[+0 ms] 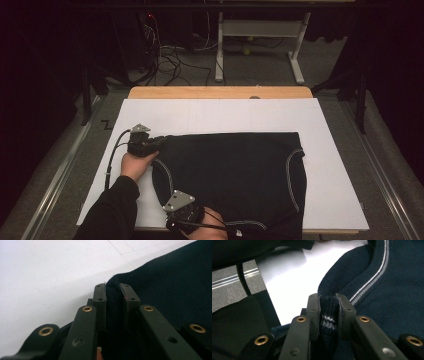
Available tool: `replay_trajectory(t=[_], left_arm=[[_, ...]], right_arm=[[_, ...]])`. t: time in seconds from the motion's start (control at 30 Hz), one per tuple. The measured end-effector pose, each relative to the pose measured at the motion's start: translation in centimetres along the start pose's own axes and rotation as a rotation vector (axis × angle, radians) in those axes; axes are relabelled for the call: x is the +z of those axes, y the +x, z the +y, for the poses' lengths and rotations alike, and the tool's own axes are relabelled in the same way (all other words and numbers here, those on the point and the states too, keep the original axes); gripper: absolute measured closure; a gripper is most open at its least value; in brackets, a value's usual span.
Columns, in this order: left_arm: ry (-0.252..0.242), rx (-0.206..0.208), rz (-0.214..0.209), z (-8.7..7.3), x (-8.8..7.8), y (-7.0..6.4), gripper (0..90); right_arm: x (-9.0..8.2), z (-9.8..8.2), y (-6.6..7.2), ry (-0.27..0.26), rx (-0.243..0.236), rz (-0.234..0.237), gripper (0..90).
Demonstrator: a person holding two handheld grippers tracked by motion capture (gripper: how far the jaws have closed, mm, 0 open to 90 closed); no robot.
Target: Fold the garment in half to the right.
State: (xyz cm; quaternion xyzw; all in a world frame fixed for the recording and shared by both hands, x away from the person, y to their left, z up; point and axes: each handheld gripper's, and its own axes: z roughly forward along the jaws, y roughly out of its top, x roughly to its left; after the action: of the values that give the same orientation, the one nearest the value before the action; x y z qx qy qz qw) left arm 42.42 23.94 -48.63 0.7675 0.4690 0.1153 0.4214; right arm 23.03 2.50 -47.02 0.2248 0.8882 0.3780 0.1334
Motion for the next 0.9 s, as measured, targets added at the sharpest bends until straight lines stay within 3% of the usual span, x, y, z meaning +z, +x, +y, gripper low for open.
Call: replay_trajectory(t=[0.07,0.17,0.3,0.5,0.67,0.77,0.9], left_arm=[[0.012,-0.015,-0.019,0.1,0.1,0.2,73.3],[0.009,-0.103,-0.089,0.3,-0.1,1.2,73.3],[0.005,-0.100,-0.054,0.5,-0.2,0.9,73.7],[-0.047,-0.197,-0.061,1.0,-0.3,0.4,74.5],[-0.094,-0.175,-0.046,2.5,-1.4,-0.6,74.5],[-0.053,-0.181,-0.020,3.7,-1.8,-1.1,74.3],[-0.048,-0.174,0.009,4.9,-2.5,-2.0,74.3]], right_arm=[[-0.2,-0.2,-0.2,-0.015,-0.004,0.002,76.1],[-0.6,-0.3,-0.4,-0.034,-0.014,-0.002,76.3],[-1.1,-0.5,-0.8,-0.055,-0.014,0.005,76.4],[-2.1,-0.1,-1.2,-0.093,-0.020,-0.002,76.4],[-3.4,0.1,-1.6,-0.135,-0.016,-0.008,76.4],[-4.1,0.4,-1.9,-0.159,-0.013,-0.011,76.4],[-5.0,0.8,-2.0,-0.181,-0.020,-0.019,76.4]])
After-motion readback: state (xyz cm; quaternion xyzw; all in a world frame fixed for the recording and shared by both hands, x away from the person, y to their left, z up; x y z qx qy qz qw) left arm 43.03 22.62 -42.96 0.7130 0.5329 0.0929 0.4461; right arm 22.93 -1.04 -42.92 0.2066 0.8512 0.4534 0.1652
